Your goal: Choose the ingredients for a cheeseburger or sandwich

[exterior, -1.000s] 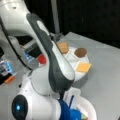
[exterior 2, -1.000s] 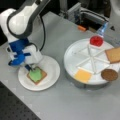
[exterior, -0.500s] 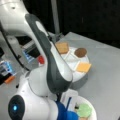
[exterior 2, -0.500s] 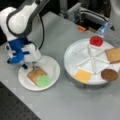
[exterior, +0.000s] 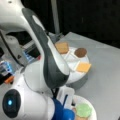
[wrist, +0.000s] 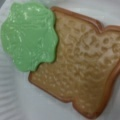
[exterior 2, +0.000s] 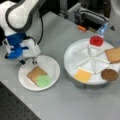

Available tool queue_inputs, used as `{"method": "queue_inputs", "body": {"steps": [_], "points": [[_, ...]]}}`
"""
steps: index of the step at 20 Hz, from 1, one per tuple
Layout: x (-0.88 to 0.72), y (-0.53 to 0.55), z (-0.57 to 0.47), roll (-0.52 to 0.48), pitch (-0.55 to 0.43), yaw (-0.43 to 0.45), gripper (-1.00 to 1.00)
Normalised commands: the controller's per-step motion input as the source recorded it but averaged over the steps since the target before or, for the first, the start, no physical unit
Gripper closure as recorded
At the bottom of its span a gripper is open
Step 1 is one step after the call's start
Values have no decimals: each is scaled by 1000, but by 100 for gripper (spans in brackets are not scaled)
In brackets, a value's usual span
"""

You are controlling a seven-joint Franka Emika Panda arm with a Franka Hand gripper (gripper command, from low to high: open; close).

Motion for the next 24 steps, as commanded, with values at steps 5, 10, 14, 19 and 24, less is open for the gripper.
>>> {"method": "queue_inputs", "body": {"steps": [5, 10, 14, 19, 24], "points": [[-866, 819, 467, -480, 72, -307, -100], [-927, 1000, 91, -546, -9, -409, -100], [-747, 902, -78, -555, -64, -376, -100], [-540, 671, -3, -389, -115, -39, -100], [-248, 270, -1, -245, -86, 78, -100]]}}
